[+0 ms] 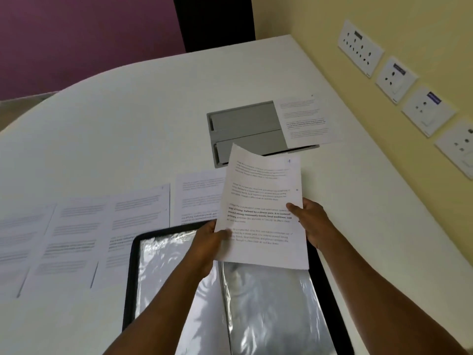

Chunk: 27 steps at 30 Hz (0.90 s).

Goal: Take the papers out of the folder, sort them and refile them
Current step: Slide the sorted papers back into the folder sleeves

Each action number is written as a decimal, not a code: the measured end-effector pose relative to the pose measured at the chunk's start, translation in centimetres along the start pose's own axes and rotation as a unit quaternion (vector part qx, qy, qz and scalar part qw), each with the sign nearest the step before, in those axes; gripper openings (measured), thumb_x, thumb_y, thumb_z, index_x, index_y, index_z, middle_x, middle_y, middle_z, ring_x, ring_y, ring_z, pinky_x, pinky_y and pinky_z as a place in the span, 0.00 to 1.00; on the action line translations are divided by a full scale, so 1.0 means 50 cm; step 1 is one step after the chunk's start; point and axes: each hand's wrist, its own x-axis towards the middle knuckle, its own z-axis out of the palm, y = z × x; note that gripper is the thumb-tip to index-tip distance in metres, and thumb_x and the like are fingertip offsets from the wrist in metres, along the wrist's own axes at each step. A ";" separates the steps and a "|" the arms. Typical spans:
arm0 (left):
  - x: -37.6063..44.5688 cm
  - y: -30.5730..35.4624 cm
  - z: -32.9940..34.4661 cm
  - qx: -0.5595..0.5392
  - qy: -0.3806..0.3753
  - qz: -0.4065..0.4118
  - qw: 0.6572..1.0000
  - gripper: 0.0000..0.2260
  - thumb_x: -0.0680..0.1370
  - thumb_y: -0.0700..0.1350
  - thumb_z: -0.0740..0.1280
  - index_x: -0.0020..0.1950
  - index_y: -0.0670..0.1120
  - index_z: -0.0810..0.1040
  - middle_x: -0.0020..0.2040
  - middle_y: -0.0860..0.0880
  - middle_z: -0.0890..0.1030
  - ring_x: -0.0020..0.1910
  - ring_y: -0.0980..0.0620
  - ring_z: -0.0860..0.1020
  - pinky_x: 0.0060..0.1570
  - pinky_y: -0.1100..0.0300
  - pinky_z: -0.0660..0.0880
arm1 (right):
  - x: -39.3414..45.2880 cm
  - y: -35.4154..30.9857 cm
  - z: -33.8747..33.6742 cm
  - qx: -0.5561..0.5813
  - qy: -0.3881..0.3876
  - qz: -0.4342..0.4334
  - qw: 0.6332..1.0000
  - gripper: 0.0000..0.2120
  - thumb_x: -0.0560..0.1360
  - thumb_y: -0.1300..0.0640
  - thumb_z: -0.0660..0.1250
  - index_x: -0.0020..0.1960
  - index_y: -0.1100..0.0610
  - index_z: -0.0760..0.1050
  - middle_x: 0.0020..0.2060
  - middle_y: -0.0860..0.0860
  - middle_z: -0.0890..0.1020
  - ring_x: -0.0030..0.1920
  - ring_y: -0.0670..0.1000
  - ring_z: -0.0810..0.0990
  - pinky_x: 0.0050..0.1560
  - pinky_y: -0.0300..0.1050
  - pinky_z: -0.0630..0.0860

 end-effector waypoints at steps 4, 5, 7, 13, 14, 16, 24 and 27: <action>-0.049 -0.058 0.007 0.032 0.019 0.000 0.999 0.08 0.79 0.43 0.66 0.58 0.47 0.78 0.54 0.48 0.83 0.52 0.47 0.81 0.51 0.51 0.80 | -0.047 0.038 -0.015 -0.024 0.047 -0.012 0.999 0.08 0.77 0.58 0.69 0.56 0.54 0.79 0.50 0.52 0.84 0.48 0.54 0.83 0.52 0.51 0.80; -0.057 -0.070 0.008 0.037 0.024 0.003 0.999 0.09 0.80 0.46 0.65 0.58 0.46 0.78 0.54 0.47 0.83 0.52 0.47 0.81 0.48 0.52 0.81 | -0.055 0.046 -0.019 -0.021 0.056 -0.015 0.998 0.07 0.77 0.58 0.68 0.56 0.53 0.79 0.49 0.52 0.83 0.47 0.54 0.83 0.51 0.51 0.80; -0.068 -0.093 0.007 0.074 0.040 0.016 0.996 0.12 0.82 0.50 0.61 0.58 0.45 0.77 0.53 0.46 0.81 0.50 0.46 0.81 0.46 0.52 0.81 | -0.065 0.054 -0.031 -0.017 0.076 -0.028 0.997 0.07 0.78 0.57 0.68 0.56 0.54 0.78 0.49 0.52 0.83 0.46 0.52 0.82 0.46 0.47 0.80; -0.061 -0.172 -0.025 0.476 0.006 0.080 0.876 0.13 0.81 0.51 0.60 0.60 0.46 0.75 0.56 0.48 0.79 0.54 0.48 0.78 0.52 0.58 0.73 | -0.067 0.058 -0.055 -0.008 0.113 -0.042 0.993 0.08 0.78 0.58 0.68 0.56 0.55 0.79 0.50 0.54 0.83 0.46 0.54 0.82 0.44 0.45 0.79; -0.057 -0.181 -0.030 0.517 -0.009 0.083 0.852 0.12 0.80 0.50 0.61 0.59 0.45 0.75 0.56 0.47 0.79 0.55 0.47 0.77 0.52 0.58 0.73 | -0.066 0.055 -0.057 -0.009 0.114 -0.044 0.992 0.08 0.78 0.58 0.68 0.56 0.55 0.78 0.49 0.54 0.83 0.45 0.54 0.82 0.43 0.44 0.79; -0.046 -0.187 -0.033 0.562 -0.019 0.096 0.821 0.10 0.79 0.47 0.62 0.57 0.45 0.76 0.55 0.46 0.78 0.55 0.46 0.76 0.54 0.56 0.74 | -0.063 0.050 -0.061 -0.004 0.118 -0.048 0.992 0.06 0.78 0.58 0.68 0.55 0.54 0.78 0.49 0.54 0.83 0.44 0.53 0.82 0.42 0.44 0.79; 0.062 -0.107 0.008 0.609 0.014 0.174 0.773 0.21 0.76 0.48 0.65 0.68 0.45 0.69 0.66 0.45 0.73 0.62 0.43 0.73 0.56 0.50 0.72 | -0.009 0.010 -0.073 0.084 0.136 -0.033 0.987 0.06 0.77 0.58 0.69 0.53 0.53 0.80 0.48 0.52 0.84 0.45 0.52 0.82 0.48 0.50 0.80; 0.108 -0.089 0.029 0.628 0.014 0.201 0.751 0.23 0.77 0.46 0.62 0.72 0.45 0.66 0.72 0.46 0.69 0.69 0.45 0.69 0.64 0.50 0.68 | 0.024 -0.016 -0.072 0.132 0.144 -0.024 0.980 0.05 0.77 0.59 0.69 0.52 0.54 0.80 0.48 0.53 0.84 0.46 0.53 0.83 0.48 0.52 0.81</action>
